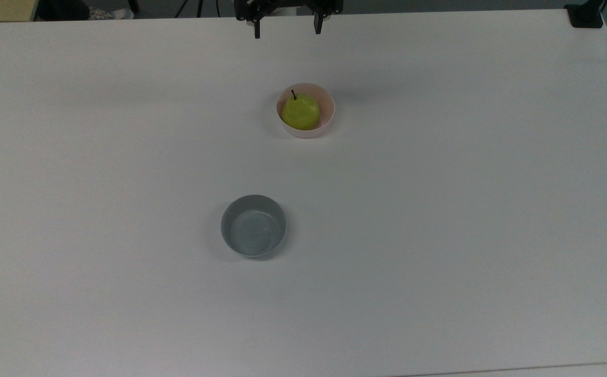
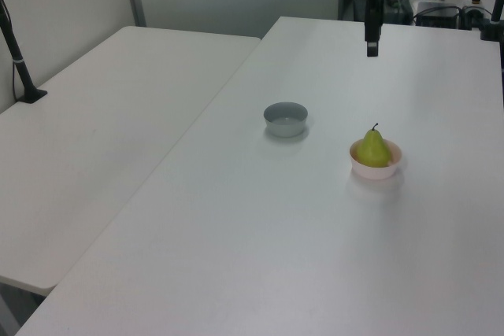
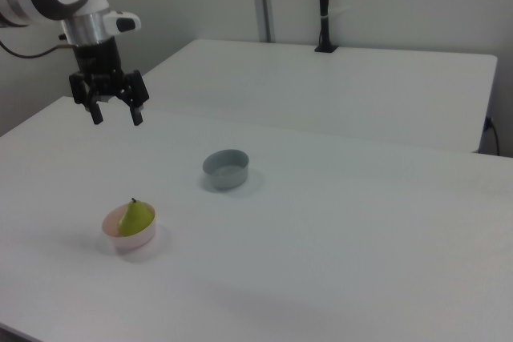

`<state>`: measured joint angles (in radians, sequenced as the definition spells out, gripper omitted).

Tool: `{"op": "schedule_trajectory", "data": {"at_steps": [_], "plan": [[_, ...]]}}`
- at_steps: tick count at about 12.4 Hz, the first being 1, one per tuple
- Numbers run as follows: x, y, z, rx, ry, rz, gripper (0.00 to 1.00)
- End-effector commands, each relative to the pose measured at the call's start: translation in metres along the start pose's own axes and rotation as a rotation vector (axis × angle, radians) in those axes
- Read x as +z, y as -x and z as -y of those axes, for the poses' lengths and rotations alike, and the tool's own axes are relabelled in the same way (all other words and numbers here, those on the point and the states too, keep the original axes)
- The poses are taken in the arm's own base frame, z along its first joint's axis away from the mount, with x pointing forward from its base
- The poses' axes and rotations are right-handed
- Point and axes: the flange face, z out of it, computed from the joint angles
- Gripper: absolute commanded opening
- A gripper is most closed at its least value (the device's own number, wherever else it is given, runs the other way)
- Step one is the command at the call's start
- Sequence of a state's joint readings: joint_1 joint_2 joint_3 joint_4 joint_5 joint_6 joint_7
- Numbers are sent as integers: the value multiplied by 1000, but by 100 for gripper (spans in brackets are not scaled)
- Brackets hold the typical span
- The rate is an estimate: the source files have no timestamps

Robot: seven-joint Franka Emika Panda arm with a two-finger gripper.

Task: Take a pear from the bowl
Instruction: 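Move the open gripper toward the pink bowl holding the green pear, then lower the open gripper around the green pear inside the pink bowl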

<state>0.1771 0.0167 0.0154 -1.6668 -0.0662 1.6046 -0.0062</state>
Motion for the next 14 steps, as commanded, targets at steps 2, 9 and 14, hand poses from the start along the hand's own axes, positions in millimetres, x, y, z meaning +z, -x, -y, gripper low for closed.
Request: {"op": "schedule_trajectory", "data": {"at_steps": [2, 9, 14], "plan": [[48, 4, 18, -200, -24, 51, 100], [157, 2, 46, -382, 49, 2, 100], [200, 3, 51, -463, 60, 16, 100]]}}
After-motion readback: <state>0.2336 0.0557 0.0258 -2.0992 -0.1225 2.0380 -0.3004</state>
